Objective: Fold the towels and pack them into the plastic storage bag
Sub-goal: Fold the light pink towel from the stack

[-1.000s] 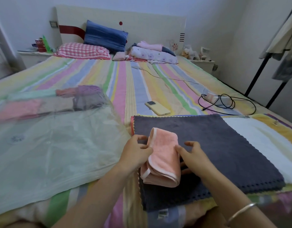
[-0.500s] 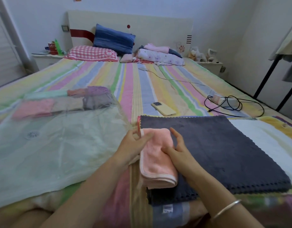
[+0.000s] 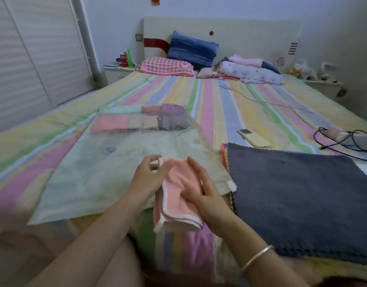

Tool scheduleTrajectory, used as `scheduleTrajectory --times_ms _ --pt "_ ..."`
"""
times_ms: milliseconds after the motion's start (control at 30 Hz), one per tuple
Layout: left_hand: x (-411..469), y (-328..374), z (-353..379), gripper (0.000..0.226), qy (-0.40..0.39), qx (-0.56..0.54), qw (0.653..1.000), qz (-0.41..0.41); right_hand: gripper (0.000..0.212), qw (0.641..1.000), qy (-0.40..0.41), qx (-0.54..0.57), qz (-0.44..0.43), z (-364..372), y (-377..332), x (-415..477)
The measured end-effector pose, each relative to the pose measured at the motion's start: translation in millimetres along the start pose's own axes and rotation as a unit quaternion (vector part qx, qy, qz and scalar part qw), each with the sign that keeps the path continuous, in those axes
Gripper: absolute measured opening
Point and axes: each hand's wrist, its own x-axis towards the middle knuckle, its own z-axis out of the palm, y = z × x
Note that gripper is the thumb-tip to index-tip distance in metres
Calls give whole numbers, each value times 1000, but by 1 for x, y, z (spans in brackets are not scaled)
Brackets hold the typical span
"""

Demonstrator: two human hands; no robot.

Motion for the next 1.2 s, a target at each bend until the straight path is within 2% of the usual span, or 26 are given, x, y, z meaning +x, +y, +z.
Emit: scheduleTrajectory --times_ms 67,133,233,300,400,533,633,700,767,800,833,900,967,1033,1100,1167,1200 --pt "5 -10 -22 37 43 73 994 69 70 1000 11 -9 -9 7 1 15" --pt "10 -22 -46 34 58 182 972 133 67 1000 25 -4 -7 11 -2 30" --pt "14 -37 -78 53 -54 378 899 214 57 999 15 -28 13 14 0 49" --pt "16 -45 -95 66 -141 458 848 226 50 995 0 -91 34 16 11 57" --pt "17 -49 -110 73 -208 504 814 199 52 993 12 -90 81 14 33 58" --pt "19 -41 -115 77 -248 543 775 208 58 995 20 -30 98 8 43 58" --pt "17 -35 -121 71 -257 563 753 225 56 994 27 -9 101 9 43 56" --pt "13 -35 -117 47 -224 600 711 292 53 994 36 11 101 12 41 58" --pt "10 -35 -110 14 -192 652 638 363 53 994 41 33 99 17 32 66" --pt "9 -35 -107 21 -173 661 618 390 54 994 40 43 95 20 27 70" --pt "10 -37 -105 28 -157 662 612 403 55 995 38 44 87 23 20 77" --pt "14 -34 -106 25 -146 643 629 411 57 996 31 43 72 30 5 92" --pt "21 -30 -110 12 -133 589 699 382 56 995 20 72 67 34 -10 106" --pt "28 -19 -114 12 -175 547 770 276 55 990 2 122 68 36 -20 114" --pt "38 -16 -118 13 -230 482 825 185 56 983 -22 170 74 35 -23 116" --pt "48 -17 -122 14 -303 405 858 83 60 977 -38 193 82 36 -20 112" --pt "51 -19 -126 16 -340 377 860 40 62 975 -42 200 85 37 -16 109"
